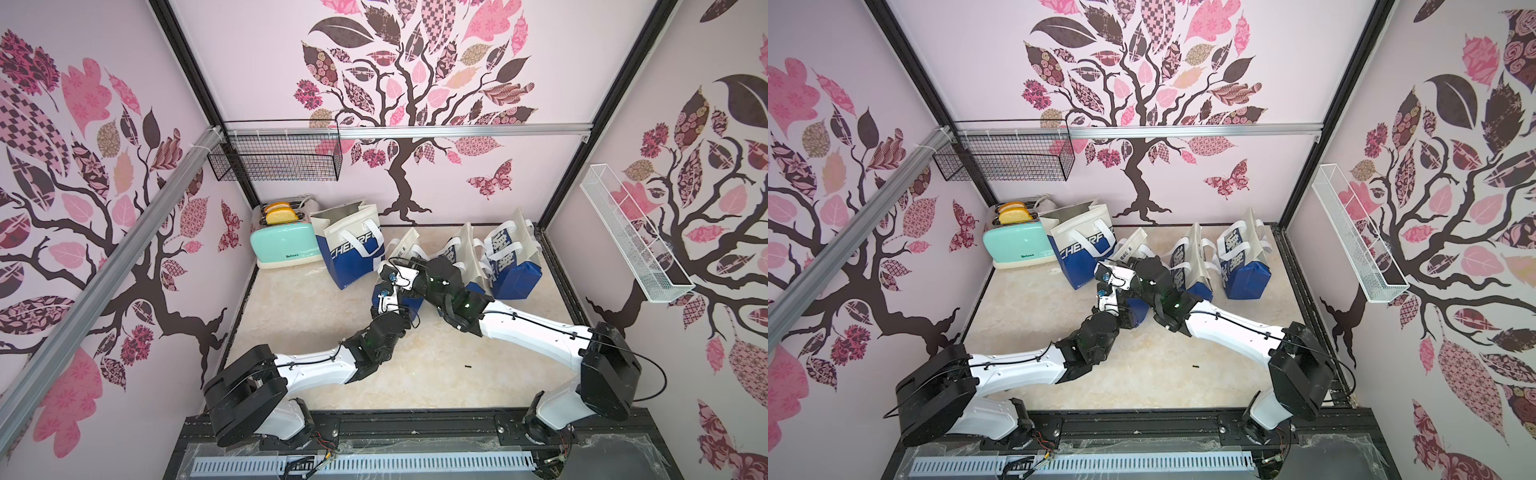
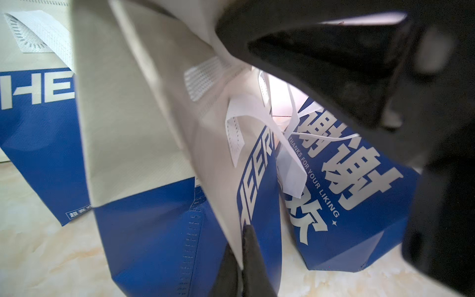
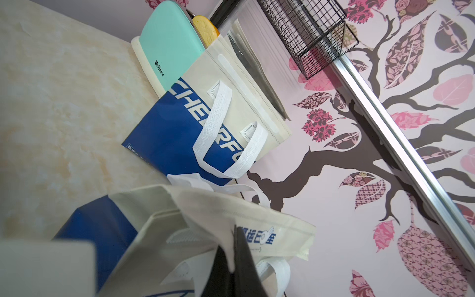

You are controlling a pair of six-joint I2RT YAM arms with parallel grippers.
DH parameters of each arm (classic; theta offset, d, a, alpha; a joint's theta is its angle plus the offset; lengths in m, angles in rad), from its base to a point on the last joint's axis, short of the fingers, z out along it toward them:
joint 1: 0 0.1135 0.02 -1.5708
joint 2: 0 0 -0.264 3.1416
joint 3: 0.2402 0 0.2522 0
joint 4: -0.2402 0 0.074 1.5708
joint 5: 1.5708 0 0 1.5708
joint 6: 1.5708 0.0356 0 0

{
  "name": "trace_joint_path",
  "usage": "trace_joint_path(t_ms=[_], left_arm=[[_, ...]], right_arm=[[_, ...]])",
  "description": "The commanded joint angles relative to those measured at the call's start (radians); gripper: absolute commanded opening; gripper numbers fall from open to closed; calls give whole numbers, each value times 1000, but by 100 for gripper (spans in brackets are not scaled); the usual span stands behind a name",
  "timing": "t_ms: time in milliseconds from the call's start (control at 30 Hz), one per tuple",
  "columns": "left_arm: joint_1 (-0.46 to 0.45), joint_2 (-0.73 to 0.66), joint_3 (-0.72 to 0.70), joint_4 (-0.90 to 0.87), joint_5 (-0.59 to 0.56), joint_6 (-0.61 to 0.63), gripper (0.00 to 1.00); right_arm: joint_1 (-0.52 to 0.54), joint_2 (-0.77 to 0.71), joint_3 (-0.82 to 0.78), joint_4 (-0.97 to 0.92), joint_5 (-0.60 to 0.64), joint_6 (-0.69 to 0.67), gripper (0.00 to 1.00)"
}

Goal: Open the takeout bag
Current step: Open the takeout bag at the center of the board.

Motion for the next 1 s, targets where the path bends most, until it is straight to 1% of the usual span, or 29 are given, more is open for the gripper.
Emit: trace_joint_path(t_ms=[0,200,300,433,533,567,600,633,667,700,767,867,933,967], left_arm=[[-6,-23,22,-233,-12,-30,0],[-3,-42,43,-394,-41,-81,0],[1,-43,48,-431,-23,-95,0],[8,-54,43,-439,0,-101,0],[12,-69,44,-433,8,-79,0],[14,-76,44,-431,7,-76,0],[17,-84,42,-426,12,-74,0],[20,-92,41,-420,17,-71,0],[21,-99,41,-417,22,-66,0],[23,-103,43,-417,28,-64,0],[26,-110,45,-420,37,-64,0],[29,-116,39,-422,45,-74,0],[31,-122,34,-423,50,-78,0],[31,-122,32,-422,50,-81,0]], right_arm=[[6,-2,95,20,61,-110,0],[33,21,201,-30,74,-176,0],[38,34,271,-73,63,-191,0],[38,48,341,-123,40,-185,0],[38,55,346,-137,38,-127,0],[37,56,337,-147,36,-105,17],[36,55,313,-143,37,-78,36],[33,54,288,-134,40,-48,49],[32,51,256,-122,51,-18,60],[30,46,225,-96,72,12,66],[22,35,164,-40,115,87,68],[-4,-2,108,-32,155,216,70],[-33,-42,75,-48,117,307,70],[-51,-62,57,-69,74,342,69]])
